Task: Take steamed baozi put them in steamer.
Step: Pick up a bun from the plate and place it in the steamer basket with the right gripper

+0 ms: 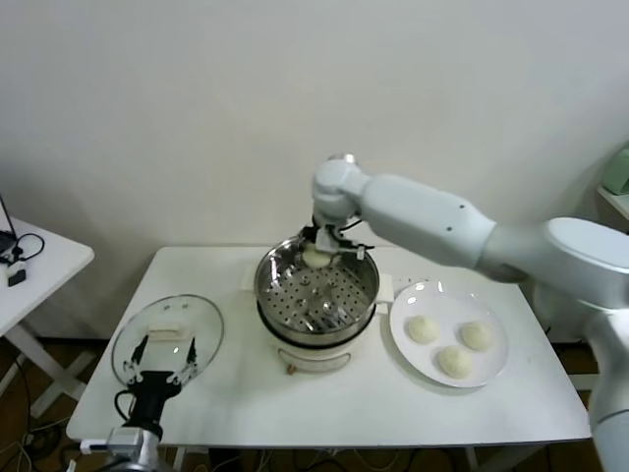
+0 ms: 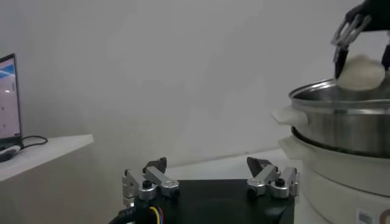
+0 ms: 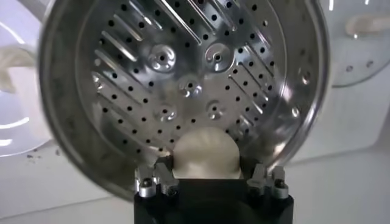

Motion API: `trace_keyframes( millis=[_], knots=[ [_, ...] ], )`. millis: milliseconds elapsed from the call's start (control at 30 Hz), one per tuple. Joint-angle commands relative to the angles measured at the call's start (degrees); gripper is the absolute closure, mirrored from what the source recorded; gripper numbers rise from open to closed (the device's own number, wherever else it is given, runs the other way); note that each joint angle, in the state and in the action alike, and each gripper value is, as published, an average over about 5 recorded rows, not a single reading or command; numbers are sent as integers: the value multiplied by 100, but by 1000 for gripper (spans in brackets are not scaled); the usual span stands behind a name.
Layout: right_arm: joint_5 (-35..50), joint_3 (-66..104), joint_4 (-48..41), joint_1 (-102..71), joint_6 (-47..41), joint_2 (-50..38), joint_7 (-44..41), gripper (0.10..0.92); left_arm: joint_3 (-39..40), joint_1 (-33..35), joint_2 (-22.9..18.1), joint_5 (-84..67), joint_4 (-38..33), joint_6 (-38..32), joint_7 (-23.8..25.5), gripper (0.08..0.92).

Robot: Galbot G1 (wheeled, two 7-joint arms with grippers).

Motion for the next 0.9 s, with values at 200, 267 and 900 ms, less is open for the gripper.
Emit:
trace_keyframes(
  millis=[200, 267, 900],
  knots=[
    [-549, 108, -741, -370, 148, 415, 10, 321, -33, 5, 10, -52, 27, 1, 36, 177],
    [-543, 114, -759, -395, 149, 421, 16, 321, -28, -6, -2, -58, 30, 7, 30, 177],
    [-418, 123, -751, -386, 221, 413, 99, 210, -42, 2, -20, -52, 68, 12, 1, 177]
  ],
)
